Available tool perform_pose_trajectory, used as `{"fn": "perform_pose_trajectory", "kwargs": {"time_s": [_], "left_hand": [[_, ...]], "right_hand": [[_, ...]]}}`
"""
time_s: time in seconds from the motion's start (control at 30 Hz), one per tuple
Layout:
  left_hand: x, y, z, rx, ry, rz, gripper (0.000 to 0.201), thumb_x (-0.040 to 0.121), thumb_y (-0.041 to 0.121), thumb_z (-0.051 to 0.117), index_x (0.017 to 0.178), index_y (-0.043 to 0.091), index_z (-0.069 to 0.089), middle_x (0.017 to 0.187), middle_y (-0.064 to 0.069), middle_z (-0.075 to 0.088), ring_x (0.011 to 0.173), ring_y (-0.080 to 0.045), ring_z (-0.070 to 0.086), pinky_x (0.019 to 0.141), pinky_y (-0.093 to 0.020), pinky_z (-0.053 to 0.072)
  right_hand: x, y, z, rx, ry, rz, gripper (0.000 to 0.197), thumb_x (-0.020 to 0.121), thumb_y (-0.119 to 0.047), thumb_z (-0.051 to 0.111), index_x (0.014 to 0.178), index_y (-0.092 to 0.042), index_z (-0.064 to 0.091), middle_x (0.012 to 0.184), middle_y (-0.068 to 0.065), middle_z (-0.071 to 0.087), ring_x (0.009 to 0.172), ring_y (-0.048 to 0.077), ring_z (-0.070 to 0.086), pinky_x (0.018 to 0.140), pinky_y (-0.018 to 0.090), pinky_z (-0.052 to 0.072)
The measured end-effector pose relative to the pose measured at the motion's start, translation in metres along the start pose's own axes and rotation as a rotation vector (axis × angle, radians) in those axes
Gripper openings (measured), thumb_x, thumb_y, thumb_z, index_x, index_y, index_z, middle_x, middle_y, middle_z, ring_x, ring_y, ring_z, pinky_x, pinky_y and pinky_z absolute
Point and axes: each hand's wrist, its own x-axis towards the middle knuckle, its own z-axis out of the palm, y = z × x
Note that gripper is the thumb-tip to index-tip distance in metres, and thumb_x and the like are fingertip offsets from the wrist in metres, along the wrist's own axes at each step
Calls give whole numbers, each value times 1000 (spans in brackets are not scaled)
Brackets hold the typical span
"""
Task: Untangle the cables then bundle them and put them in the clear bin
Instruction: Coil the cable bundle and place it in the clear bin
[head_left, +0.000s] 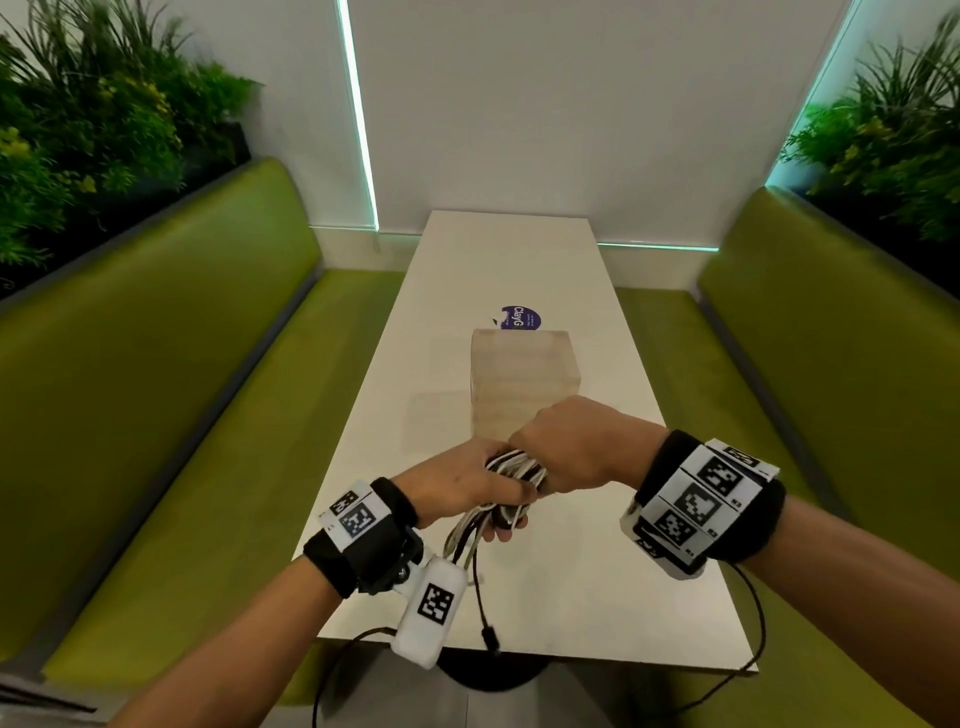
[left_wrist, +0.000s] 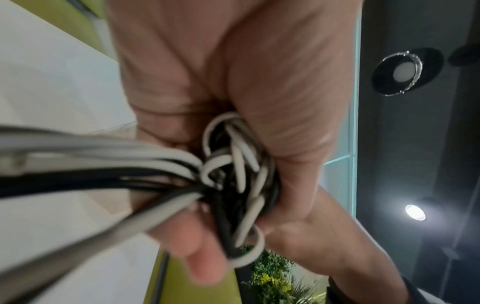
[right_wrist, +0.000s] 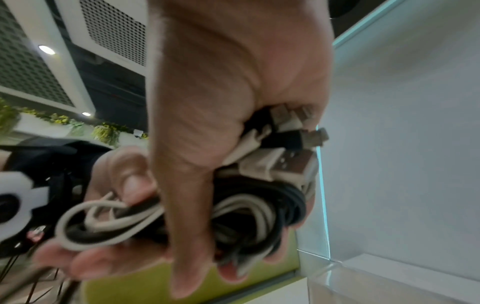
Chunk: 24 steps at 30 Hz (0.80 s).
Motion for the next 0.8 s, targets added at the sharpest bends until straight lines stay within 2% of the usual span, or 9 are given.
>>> {"fn": "perform_pose_trajectory", "kwargs": {"time_s": [0.13,0.27,0.4,0.47,0.5,0.57,0.63,0.73,0.8], "left_hand": [[1,-5,3,20,20,27,18,83,12,62,99,5,61,75,-12,62,61,-26,53,50,-27,45],[6,-10,6,-11,72,45,21,78,15,64,98,9,60,81,-11,63,70,-28,54,48,-26,43],[8,-15,-1,-85,99,103,56,70,46,76,110,9,60,87,-12,69,72,-27,59,62,-35,46],[5,-22,-6,-184,59,192,82,62,67,73,119,11,56,100,-18,69,80,-30,65,67,-34,49],[4,-25,-7,-219,50,217,83,61,70,71,119,11,56,99,-20,69,86,-32,68,70,-31,51],[3,-33,-5,-199,112,228,52,74,55,69,104,13,59,81,-9,67,92,-33,70,69,-21,50],[5,-36,-1,-116,216,212,19,91,30,58,89,11,57,64,4,58,84,-28,72,56,-12,42],[6,-38,-1,-69,311,234,26,97,29,48,81,10,56,50,1,48,50,-15,56,52,-18,39],[4,-37,-3,-168,323,252,30,96,36,48,82,11,56,51,2,37,42,-12,34,45,-24,29]], "right_hand": [[0,2,4,124,-73,21,43,72,-52,71,103,-24,62,87,-4,68,81,20,63,65,28,40],[-1,3,8,26,25,8,38,83,-48,61,110,-21,59,98,1,69,86,24,64,66,28,38],[-3,9,5,-14,104,4,27,89,-38,52,107,-19,56,100,5,68,88,29,64,66,30,36],[-5,14,1,-12,156,23,25,91,-40,49,102,-19,55,98,4,68,87,28,64,65,30,36],[-6,17,-3,-11,181,36,25,91,-40,49,102,-18,55,98,4,68,87,28,63,65,29,35],[-8,24,-13,-14,223,59,28,90,-42,50,104,-17,55,101,4,68,90,28,63,66,29,34],[-11,30,-24,-24,264,79,29,90,-42,50,105,-17,55,102,5,67,94,29,62,67,29,33],[-13,39,-39,-9,315,117,26,89,-43,53,99,-20,54,99,2,67,91,29,62,66,29,34],[-15,43,-44,46,319,150,25,87,-44,55,96,-21,54,96,0,66,89,28,61,65,30,35]]}}
